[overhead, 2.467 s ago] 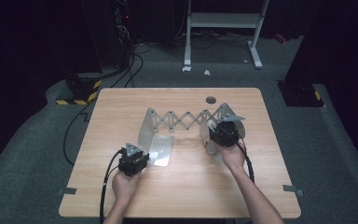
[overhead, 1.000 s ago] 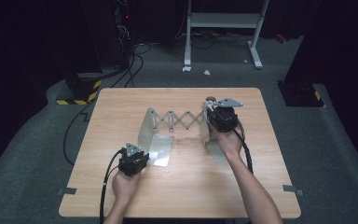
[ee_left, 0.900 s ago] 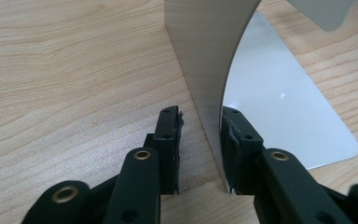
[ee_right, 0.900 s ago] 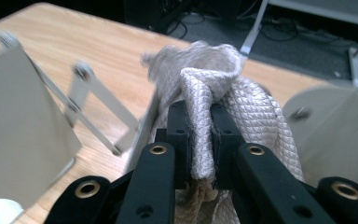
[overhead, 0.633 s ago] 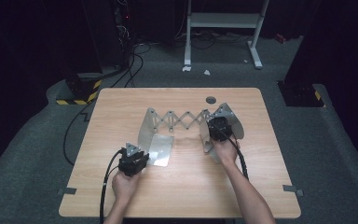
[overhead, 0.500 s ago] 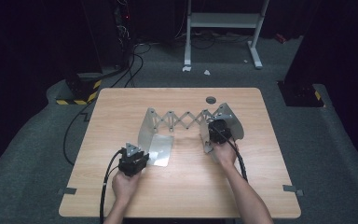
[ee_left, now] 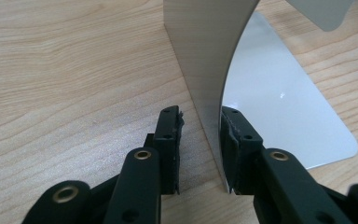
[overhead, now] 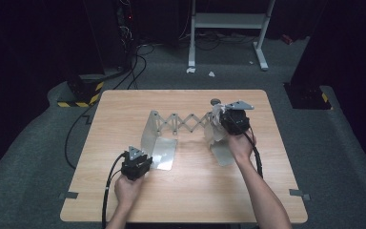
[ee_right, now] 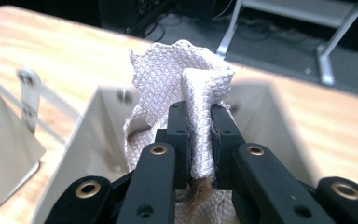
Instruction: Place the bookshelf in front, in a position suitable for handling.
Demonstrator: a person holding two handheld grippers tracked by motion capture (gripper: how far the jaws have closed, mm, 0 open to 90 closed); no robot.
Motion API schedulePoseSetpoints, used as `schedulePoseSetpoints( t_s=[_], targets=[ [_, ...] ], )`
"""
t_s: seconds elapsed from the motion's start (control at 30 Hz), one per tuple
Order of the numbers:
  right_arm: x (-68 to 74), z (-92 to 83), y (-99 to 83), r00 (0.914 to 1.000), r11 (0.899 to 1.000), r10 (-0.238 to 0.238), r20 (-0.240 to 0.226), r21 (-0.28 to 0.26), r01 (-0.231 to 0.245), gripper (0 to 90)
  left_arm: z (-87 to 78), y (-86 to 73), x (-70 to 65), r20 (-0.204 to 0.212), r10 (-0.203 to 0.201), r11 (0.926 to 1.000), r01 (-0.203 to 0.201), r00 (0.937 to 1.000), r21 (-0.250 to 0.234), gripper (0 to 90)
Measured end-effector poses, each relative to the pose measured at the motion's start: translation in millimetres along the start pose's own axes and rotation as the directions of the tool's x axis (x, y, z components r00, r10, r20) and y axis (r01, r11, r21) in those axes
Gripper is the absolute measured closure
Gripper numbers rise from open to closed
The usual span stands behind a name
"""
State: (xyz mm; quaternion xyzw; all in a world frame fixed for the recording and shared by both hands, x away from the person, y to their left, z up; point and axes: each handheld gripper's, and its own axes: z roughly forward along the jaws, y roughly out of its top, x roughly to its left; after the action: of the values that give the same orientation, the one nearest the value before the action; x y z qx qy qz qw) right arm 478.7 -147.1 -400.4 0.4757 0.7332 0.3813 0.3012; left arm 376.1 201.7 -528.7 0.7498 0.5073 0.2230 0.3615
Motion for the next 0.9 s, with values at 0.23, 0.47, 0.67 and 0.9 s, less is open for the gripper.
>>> schedulePoseSetpoints(
  t_s=[0.23,0.47,0.67,0.9],
  targets=[
    [3.7,9.5,-5.2,0.9985,1.0,-0.019,0.051,0.025,0.018,82.0,-0.1,0.0,0.1,0.001,0.0,1.0,0.0,1.0,0.001,69.3],
    [4.8,37.5,-39.9,0.9966,0.991,-0.031,0.076,0.129,0.021,82.0,-0.1,0.0,0.1,0.001,0.0,1.0,0.0,1.0,0.0,69.3],
    [5.6,61.4,-75.0,0.9982,0.971,-0.018,0.057,0.238,0.003,82.1,-0.1,0.0,0.1,0.001,0.0,1.0,0.0,1.0,0.001,69.3],
    [4.0,43.9,-65.5,0.9977,0.984,0.05,-0.046,0.173,-0.041,82.0,-0.1,0.0,0.1,0.0,0.0,1.0,0.0,1.0,0.001,69.3]
  ],
)
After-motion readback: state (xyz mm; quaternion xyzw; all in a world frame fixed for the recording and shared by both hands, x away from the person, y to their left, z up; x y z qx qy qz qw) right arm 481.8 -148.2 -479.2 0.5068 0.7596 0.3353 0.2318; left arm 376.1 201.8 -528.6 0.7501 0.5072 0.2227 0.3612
